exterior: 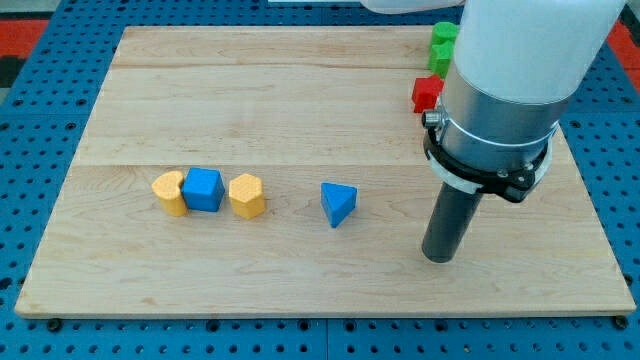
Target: Keep your arm on the bottom side of the red circle
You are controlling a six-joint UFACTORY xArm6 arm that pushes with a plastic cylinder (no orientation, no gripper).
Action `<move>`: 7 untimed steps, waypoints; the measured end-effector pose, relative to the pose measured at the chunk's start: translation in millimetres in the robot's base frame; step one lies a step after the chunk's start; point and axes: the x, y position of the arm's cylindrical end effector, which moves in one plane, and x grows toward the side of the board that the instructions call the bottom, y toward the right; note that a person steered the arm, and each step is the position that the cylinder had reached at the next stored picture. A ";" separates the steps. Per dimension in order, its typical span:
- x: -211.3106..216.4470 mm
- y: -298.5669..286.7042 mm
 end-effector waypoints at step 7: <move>-140.8 95.8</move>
